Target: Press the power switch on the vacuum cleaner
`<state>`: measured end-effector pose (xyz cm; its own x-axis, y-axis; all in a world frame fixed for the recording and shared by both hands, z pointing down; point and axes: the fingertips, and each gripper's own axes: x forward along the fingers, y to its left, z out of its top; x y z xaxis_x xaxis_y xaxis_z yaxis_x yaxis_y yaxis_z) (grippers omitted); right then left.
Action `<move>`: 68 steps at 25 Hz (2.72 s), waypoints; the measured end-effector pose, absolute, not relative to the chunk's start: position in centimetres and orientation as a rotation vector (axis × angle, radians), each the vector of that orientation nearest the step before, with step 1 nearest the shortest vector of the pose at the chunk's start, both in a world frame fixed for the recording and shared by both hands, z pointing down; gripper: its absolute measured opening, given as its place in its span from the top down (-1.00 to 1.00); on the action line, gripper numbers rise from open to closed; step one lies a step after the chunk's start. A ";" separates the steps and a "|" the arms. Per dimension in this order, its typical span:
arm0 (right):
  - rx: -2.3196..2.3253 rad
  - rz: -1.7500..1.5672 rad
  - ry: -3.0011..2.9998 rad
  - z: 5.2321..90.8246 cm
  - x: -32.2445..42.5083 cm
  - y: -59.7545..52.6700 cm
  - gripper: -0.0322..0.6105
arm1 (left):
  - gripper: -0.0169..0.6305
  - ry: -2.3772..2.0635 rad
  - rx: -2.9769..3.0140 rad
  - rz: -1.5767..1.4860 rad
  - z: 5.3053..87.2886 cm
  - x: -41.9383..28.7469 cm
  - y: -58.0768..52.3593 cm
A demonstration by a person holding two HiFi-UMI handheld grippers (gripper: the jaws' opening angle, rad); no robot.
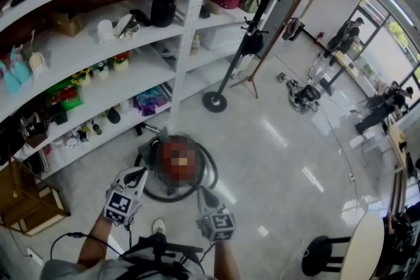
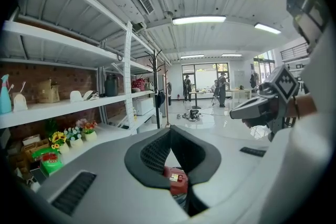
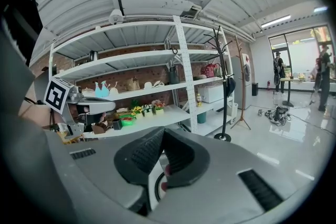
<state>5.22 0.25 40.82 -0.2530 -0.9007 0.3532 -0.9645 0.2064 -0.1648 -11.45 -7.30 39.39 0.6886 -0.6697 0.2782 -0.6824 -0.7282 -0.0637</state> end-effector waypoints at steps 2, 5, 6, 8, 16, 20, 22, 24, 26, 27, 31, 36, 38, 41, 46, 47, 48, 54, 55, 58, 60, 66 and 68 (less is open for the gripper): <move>1.807 0.527 -2.291 40.9 5.1 -0.7 0.86 | 0.92 -1.130 2.846 0.443 39.7 -11.5 -8.3; 1.820 0.518 -2.277 41.1 5.3 -2.0 0.86 | 0.93 -1.103 2.857 0.453 40.1 -11.4 -9.6; 1.821 0.517 -2.274 41.2 5.3 -2.4 0.86 | 0.93 -1.090 2.867 0.469 40.4 -11.3 -9.9; 1.820 0.518 -2.267 41.5 5.5 -3.1 0.86 | 0.93 -1.071 2.877 0.489 40.9 -11.1 -10.5; 1.808 0.547 -2.258 43.2 6.5 -6.2 0.86 | 0.93 -1.046 2.860 0.511 42.6 -9.9 -13.3; 1.787 0.560 -2.249 44.4 7.3 -7.5 0.86 | 0.92 -1.058 2.845 0.529 43.8 -9.5 -14.7; 1.782 0.572 -2.248 45.1 7.8 -8.3 0.86 | 0.92 -1.065 2.833 0.532 44.4 -9.2 -15.4; 1.775 0.588 -2.246 46.0 8.3 -9.0 0.86 | 0.93 -1.070 2.822 0.544 45.1 -8.9 -16.1; 1.767 0.600 -2.239 46.9 8.8 -9.8 0.86 | 0.93 -1.078 2.819 0.569 45.9 -8.7 -16.7; 1.763 0.604 -2.237 47.3 9.0 -10.2 0.86 | 0.92 -1.081 2.817 0.580 46.4 -8.5 -17.1; 1.746 0.628 -2.244 49.0 9.4 -11.8 0.86 | 0.92 -1.082 2.802 0.605 48.6 -8.0 -18.3; 1.720 0.656 -2.246 51.6 9.7 -13.2 0.86 | 0.93 -1.074 2.788 0.626 51.1 -7.3 -19.2; 1.709 0.669 -2.237 52.9 10.0 -13.5 0.86 | 0.92 -1.067 2.781 0.634 52.0 -7.0 -19.5; 1.684 0.689 -2.230 54.7 10.2 -14.0 0.86 | 0.93 -1.059 2.781 0.641 53.0 -6.6 -19.9; 1.643 0.727 -2.237 57.6 9.9 -14.6 0.86 | 0.92 -1.058 2.768 0.644 54.9 -6.5 -20.4; 1.637 0.734 -2.238 58.1 9.8 -14.7 0.86 | 0.93 -1.058 2.763 0.645 55.4 -6.5 -20.5; 1.635 0.741 -2.237 58.6 9.8 -14.9 0.86 | 0.93 -1.057 2.759 0.649 55.8 -6.5 -20.6; 1.627 0.768 -2.224 61.5 10.3 -15.6 0.86 | 0.93 -1.049 2.741 0.662 58.7 -5.8 -21.0; 1.624 0.773 -2.221 62.0 10.3 -15.6 0.86 | 0.93 -1.047 2.739 0.665 59.2 -5.7 -21.1; 1.619 0.785 -2.217 63.5 10.5 -15.8 0.86 | 0.92 -1.035 2.735 0.675 60.6 -5.5 -21.1; 1.617 0.793 -2.215 64.5 10.7 -15.9 0.86 | 0.92 -1.031 2.729 0.678 61.6 -5.3 -21.2; 1.608 0.800 -2.218 67.4 11.2 -16.2 0.86 | 0.92 -1.034 2.699 0.675 64.5 -5.1 -21.1; 1.600 0.805 -2.214 68.3 11.2 -16.4 0.86 | 0.92 -1.032 2.694 0.675 65.4 -5.1 -21.1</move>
<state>11.22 -16.39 68.25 -0.3392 -0.7733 0.5357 -0.9368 0.2256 -0.2675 -5.11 -21.13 65.41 0.6563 -0.5877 0.4732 -0.6688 -0.7434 0.0043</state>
